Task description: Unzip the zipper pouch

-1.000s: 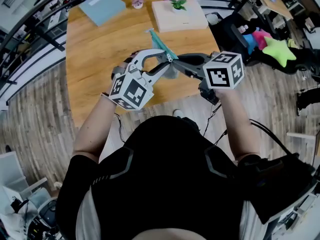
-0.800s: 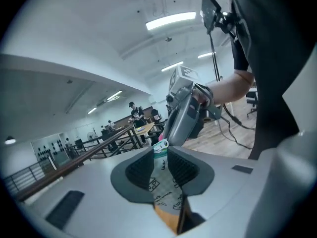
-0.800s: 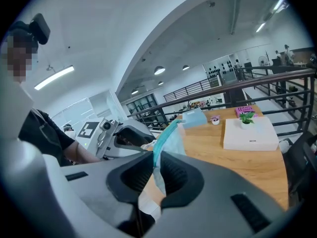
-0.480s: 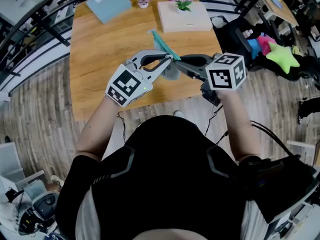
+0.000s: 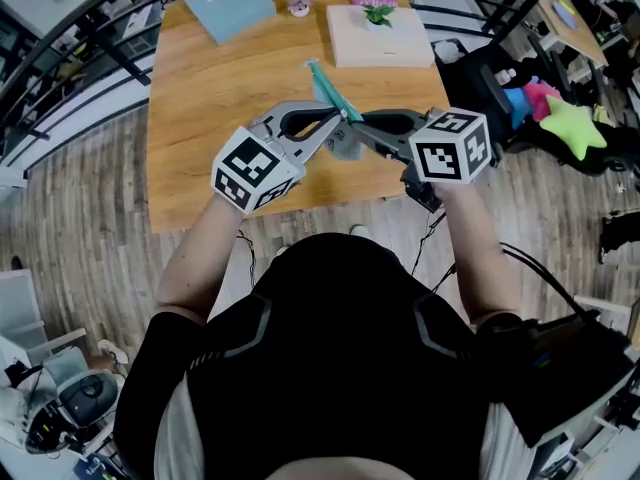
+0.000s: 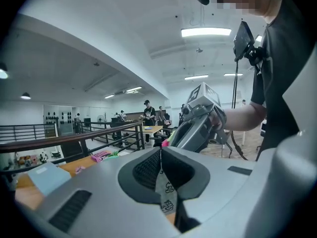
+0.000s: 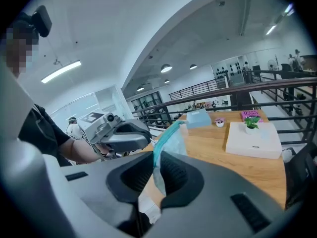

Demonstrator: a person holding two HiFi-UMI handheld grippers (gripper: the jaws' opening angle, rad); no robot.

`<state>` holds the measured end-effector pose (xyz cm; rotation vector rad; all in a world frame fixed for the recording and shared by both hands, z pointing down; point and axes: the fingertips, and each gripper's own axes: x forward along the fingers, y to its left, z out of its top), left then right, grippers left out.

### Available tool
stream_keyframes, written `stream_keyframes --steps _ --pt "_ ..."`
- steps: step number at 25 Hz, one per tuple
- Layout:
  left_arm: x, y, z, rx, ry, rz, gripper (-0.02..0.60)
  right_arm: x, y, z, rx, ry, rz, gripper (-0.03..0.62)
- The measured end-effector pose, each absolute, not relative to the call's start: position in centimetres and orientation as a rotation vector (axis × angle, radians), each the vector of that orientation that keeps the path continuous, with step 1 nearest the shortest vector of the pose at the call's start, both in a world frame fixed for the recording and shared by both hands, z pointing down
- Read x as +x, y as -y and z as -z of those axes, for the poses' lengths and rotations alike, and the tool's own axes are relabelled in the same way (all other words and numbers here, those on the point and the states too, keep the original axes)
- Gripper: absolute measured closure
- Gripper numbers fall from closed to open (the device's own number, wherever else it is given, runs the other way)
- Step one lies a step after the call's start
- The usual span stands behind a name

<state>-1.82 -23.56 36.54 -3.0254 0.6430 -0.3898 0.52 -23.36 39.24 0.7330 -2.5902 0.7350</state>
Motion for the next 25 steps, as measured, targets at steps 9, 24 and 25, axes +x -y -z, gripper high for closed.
stream_keyframes --steps 9,24,25 --pt "-4.0 25.8 -36.6 -3.064 -0.845 0.379 0.551 0.3 22.9 -39.4 0.658 2.592 -0.677 0.542" --pt "-8.8 28.6 -37.5 -3.008 -1.117 0.423 0.549 0.4 23.1 -40.8 0.568 2.587 -0.677 0.542" --pt "-9.2 28.8 -37.7 -3.001 -1.142 0.428 0.551 0.5 23.2 -40.9 0.563 2.585 -0.680 0.542"
